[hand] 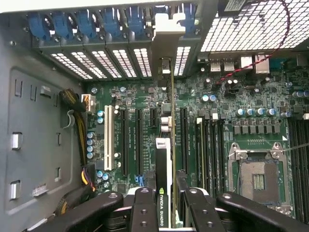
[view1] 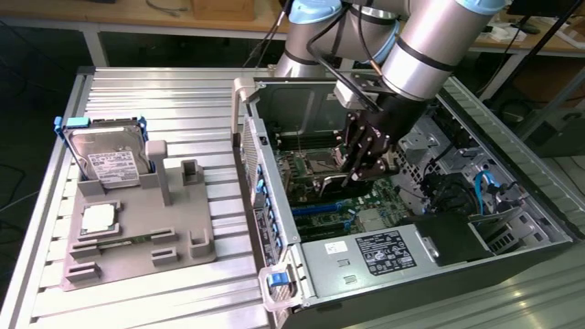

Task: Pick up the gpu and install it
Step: 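Insert the gpu into the slot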

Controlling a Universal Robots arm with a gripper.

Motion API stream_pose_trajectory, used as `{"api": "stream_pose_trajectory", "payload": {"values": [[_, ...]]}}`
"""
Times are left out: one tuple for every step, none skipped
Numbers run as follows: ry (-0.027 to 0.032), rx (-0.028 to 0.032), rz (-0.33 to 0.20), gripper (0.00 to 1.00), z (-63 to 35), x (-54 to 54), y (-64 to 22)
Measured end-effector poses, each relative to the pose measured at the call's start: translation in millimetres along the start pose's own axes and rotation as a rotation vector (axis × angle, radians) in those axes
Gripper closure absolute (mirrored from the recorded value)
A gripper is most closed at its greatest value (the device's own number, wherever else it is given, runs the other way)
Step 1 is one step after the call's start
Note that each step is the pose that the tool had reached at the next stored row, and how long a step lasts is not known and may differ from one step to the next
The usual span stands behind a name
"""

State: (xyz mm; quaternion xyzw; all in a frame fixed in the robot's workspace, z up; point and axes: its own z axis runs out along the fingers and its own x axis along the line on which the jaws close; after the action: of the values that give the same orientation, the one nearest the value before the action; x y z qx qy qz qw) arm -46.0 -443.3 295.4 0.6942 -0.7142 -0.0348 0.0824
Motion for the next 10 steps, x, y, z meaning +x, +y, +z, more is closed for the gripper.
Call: {"api": "stream_pose_trajectory", "payload": {"values": [[0.0000,0.0002,0.000,0.73,1.1,-0.1,1.7],[0.0000,0.0004,0.001,0.73,2.4,-0.1,3.4],[-0.0001,0.0006,0.001,0.73,3.5,-0.1,4.4],[-0.0002,0.0008,0.001,0.73,4.7,-0.2,4.8],[-0.0003,0.0009,0.001,0.73,6.1,-0.3,4.6],[-0.0005,0.0009,0.001,0.73,7.6,-0.4,4.3],[-0.0008,0.0010,0.001,0.73,9.2,-0.5,4.1],[-0.0008,0.0009,0.001,0.73,10.7,-0.6,4.1],[-0.0007,0.0009,0.001,0.73,11.9,-0.7,4.2],[-0.0008,0.0012,0.001,0.73,13.0,-0.8,4.5]]}}
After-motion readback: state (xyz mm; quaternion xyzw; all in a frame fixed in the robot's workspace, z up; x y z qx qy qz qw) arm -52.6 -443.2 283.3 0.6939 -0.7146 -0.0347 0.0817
